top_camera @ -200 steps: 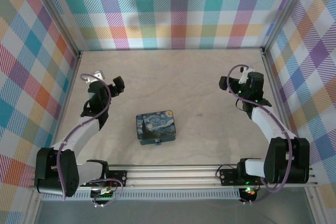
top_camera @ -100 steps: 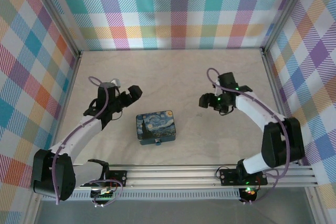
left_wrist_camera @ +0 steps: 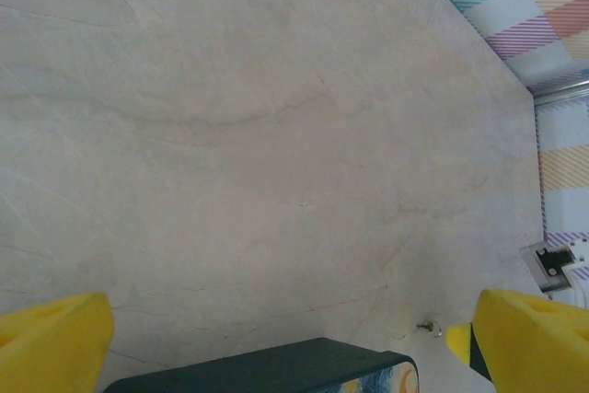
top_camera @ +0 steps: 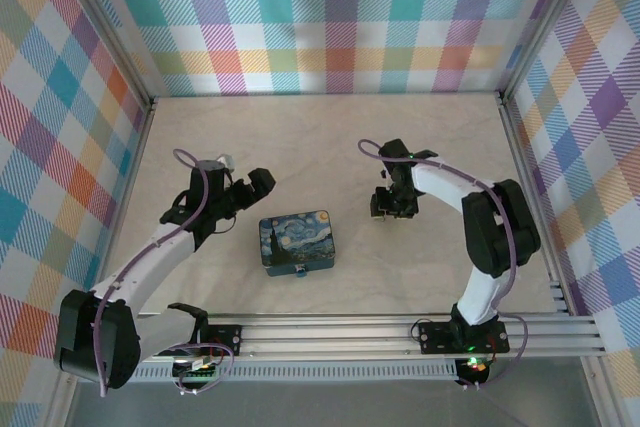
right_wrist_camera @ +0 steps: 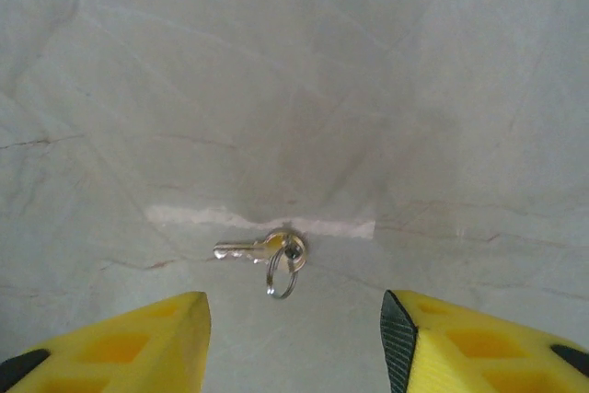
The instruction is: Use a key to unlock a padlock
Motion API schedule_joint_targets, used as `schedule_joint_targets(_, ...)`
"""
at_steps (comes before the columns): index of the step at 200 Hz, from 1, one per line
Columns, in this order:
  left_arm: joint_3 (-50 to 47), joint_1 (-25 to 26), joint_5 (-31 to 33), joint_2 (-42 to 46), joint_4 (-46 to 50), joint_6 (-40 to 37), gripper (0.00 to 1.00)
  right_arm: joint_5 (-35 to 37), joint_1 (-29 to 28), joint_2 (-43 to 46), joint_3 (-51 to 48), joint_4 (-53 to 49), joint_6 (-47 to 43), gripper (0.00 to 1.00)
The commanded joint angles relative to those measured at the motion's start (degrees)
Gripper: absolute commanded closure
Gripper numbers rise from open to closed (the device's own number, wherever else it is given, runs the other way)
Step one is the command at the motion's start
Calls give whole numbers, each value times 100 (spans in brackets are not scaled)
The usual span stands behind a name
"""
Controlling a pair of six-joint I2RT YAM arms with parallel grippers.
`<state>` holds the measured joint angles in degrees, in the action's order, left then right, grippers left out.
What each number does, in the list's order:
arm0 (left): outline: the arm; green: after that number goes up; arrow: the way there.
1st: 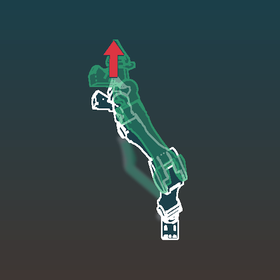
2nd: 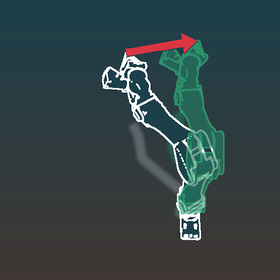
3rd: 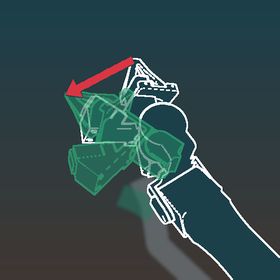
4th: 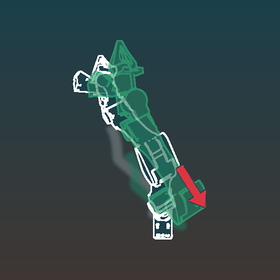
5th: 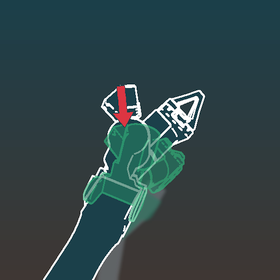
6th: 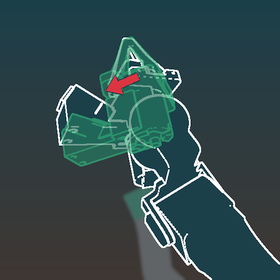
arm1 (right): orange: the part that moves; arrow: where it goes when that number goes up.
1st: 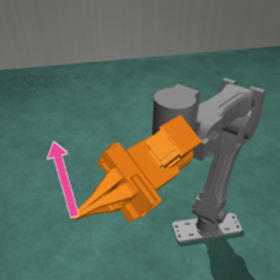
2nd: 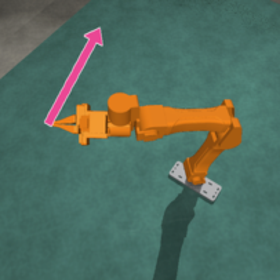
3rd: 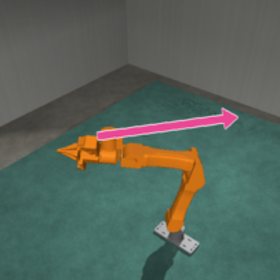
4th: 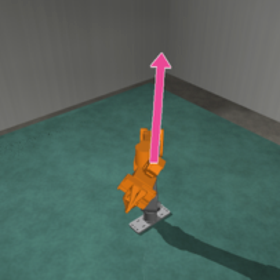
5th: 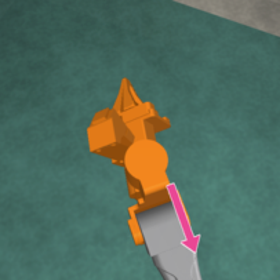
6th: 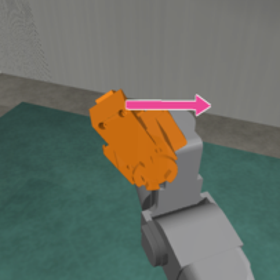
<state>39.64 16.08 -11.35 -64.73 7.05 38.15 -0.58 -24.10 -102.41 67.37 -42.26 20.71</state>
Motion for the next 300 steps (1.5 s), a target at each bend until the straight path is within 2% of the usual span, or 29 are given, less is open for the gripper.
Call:
schedule_joint_targets(1, 133, 62, 132, 137, 248, -20, 0, 122, -16, -168, 195, -78, 38, 52)
schedule_joint_targets(100, 158, 71, 225, 165, 351, -43, 0, 32, -60, -626, 347, -125, 25, 72)
schedule_joint_targets(159, 198, 71, 239, 182, 427, -72, 0, -20, -86, -612, 160, -120, 113, 100)
schedule_joint_targets(213, 250, 84, 83, 211, 309, 55, 0, -268, -86, -54, -233, 282, 415, 100)
schedule_joint_targets(251, 329, 302, -259, 248, -281, 240, 0, -1091, -87, 755, -686, 1216, 1030, 100)
schedule_joint_targets(300, 702, 942, -296, 151, -805, 239, 4, -2070, -86, 1808, -1145, 2581, 2305, 100)
